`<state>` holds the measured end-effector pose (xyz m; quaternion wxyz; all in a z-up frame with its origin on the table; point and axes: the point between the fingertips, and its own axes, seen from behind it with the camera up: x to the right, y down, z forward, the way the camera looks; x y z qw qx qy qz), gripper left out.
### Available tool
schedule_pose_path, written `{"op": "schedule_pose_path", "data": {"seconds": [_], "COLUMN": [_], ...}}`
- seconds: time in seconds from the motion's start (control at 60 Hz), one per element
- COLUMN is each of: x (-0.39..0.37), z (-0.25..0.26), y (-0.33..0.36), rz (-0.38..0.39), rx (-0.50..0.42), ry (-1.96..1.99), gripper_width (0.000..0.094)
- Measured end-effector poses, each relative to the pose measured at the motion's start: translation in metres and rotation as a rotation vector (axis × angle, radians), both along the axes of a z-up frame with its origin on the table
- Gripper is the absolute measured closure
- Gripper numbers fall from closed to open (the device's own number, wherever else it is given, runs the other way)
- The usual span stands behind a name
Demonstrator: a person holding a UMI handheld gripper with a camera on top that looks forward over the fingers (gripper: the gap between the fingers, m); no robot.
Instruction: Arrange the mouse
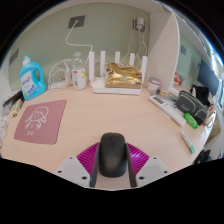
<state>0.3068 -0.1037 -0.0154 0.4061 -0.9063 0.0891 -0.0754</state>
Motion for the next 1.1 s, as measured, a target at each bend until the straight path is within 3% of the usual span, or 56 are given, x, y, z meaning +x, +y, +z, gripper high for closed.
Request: {"op": "schedule_pose_path", "data": {"seconds": [0.25,0.4,0.5,0.6,0.65,0.767,0.9,1.1], "x": [0.017,0.013,-0.031,-0.099,-0.141,-0.212,-0.252,-0.268], "z": [0.028,0.134,0.207,0.241,0.228,0.148,0.046,0.0], "y": [-0.001,0.033,0.067,0.098,0.112,0.137,0.141,0.133], "rz": [-0.075,-0.122,-0.07,0.042,0.098,0.203,0.23,0.252], "rx": [-0.003,0.175,0.309,0.357,0.359,0.204,0.031,-0.034], "ry": [-0.059,-0.093,-0.081,-0.058,-0.03,0.032,0.054,0.059], "gripper_width": [0.0585,0.0582,0.0584,0.0585,0.0585,0.0587,0.0586,0.0456]}}
